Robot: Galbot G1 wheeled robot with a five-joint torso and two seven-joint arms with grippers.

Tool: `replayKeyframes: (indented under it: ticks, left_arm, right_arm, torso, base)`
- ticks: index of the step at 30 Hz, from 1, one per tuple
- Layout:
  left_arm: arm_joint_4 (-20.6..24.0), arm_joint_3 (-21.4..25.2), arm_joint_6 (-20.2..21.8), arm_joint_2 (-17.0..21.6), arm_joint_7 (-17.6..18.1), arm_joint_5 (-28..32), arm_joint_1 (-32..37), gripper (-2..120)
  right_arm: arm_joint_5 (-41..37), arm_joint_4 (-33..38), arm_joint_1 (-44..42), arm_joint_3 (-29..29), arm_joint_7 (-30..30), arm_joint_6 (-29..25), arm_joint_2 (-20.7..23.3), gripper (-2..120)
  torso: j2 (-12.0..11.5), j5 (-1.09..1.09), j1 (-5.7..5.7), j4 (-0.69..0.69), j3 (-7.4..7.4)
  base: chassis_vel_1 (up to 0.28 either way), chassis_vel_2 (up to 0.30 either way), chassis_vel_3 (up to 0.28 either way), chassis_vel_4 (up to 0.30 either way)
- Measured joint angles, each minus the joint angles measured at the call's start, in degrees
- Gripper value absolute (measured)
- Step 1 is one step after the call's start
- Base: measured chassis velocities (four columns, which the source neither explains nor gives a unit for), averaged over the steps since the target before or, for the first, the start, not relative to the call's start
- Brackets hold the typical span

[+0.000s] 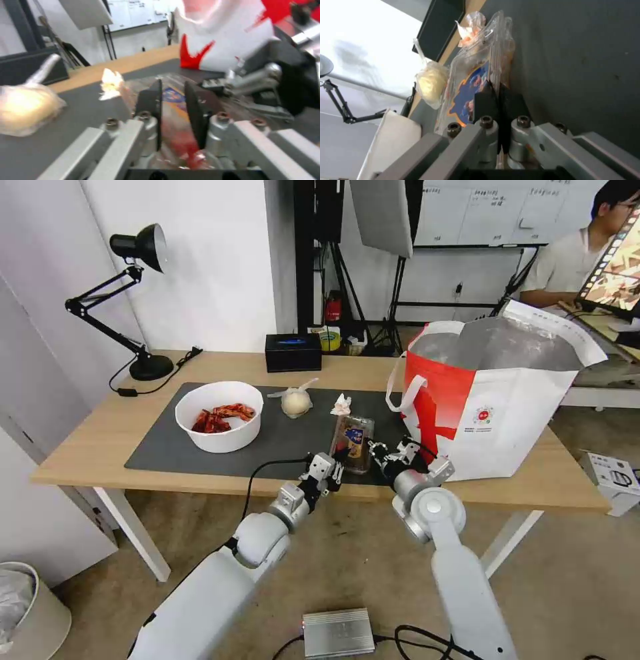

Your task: Pick up the trash from the table and place it into the takeout bag.

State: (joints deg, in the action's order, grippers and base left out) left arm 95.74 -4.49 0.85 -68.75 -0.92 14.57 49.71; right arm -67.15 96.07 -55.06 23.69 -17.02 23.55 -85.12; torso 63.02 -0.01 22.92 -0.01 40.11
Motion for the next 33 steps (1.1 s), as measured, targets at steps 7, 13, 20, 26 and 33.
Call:
replayKeyframes:
  ticks: [7,13,20,26,33]
  left_arm:
    - [2.42,4.5,0.49,1.77,0.95,0.97,2.06,55]
    - [5.4,8.56,1.38,3.47,2.69,1.3,6.3,76]
    - [10.17,15.88,1.34,6.21,3.55,1.37,13.58,98]
    - [13.78,20.73,1.24,6.87,3.45,1.79,18.46,100]
    - [16.16,23.66,1.23,6.4,3.34,1.79,22.95,100]
  right_arm:
    - [2.32,0.82,-0.35,-1.5,0.79,-0.78,-0.2,0]
    - [5.41,1.7,-1.29,-3.49,4.11,-3.05,0.86,0]
    - [8.15,6.54,-3.35,-6.0,5.13,-4.5,4.88,0]
    - [9.17,10.62,-4.68,-6.19,5.87,-5.11,7.71,0]
    - [13.73,14.75,-7.95,-6.62,8.12,-6.82,9.67,0]
  torso:
    - [0.0,0.0,0.0,0.01,0.0]
    - [0.0,0.0,0.0,0.02,0.0]
    - [0.0,0.0,-0.01,0.01,0.0]
    - [0.0,0.0,-0.01,0.0,0.0]
    - [0.0,0.01,-0.01,0.01,-0.01]
  base:
    - [0.0,0.0,0.0,0.0]
    - [0.0,0.0,0.0,0.0]
    - [0.0,0.0,0.0,0.0]
    - [0.0,0.0,0.0,0.0]
    - [0.0,0.0,0.0,0.0]
